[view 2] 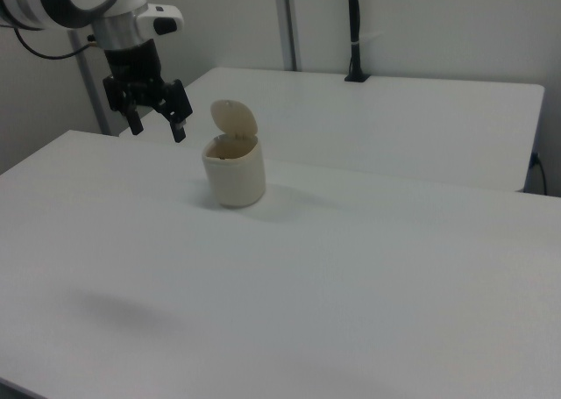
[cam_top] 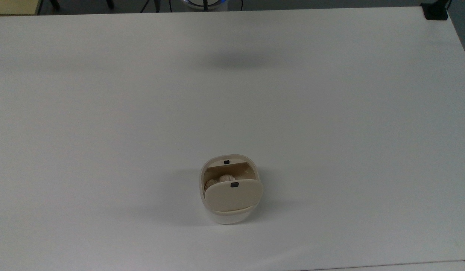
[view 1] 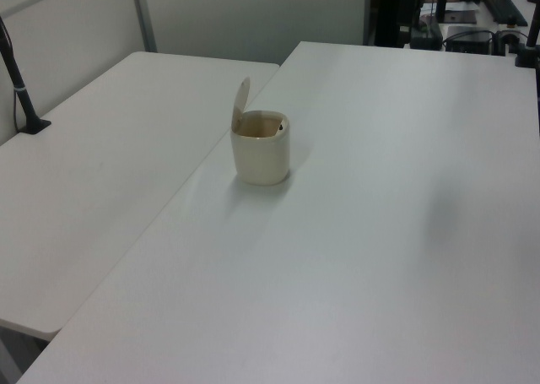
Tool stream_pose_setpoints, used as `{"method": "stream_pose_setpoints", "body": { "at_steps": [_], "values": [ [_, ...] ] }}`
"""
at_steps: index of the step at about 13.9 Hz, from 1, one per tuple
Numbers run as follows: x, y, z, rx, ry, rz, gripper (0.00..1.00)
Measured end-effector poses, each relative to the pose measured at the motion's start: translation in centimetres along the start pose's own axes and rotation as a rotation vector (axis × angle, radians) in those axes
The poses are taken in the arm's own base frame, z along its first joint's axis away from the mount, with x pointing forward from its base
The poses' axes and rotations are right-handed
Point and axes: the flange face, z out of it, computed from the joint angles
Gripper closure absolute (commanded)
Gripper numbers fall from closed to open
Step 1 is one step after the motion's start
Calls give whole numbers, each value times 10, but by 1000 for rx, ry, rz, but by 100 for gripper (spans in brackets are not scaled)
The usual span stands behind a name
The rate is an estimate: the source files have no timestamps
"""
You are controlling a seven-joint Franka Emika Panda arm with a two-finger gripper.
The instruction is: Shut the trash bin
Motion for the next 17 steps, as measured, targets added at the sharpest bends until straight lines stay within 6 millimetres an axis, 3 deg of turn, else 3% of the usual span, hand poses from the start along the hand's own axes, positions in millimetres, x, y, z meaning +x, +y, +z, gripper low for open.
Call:
{"method": "stream_pose_setpoints", "body": {
  "at_steps": [6, 7, 10, 12, 14, 17],
  "values": [
    [0, 0, 1, 0, -3, -102, 0],
    [1, 1, 4, 1, -7, -141, 8],
    [16, 1, 18, 2, -1, -201, 58],
    [34, 1, 23, 0, 67, -184, 87],
    [56, -2, 29, 6, 158, -76, 100],
    [93, -28, 41, 56, 319, 161, 100]
  ]
}}
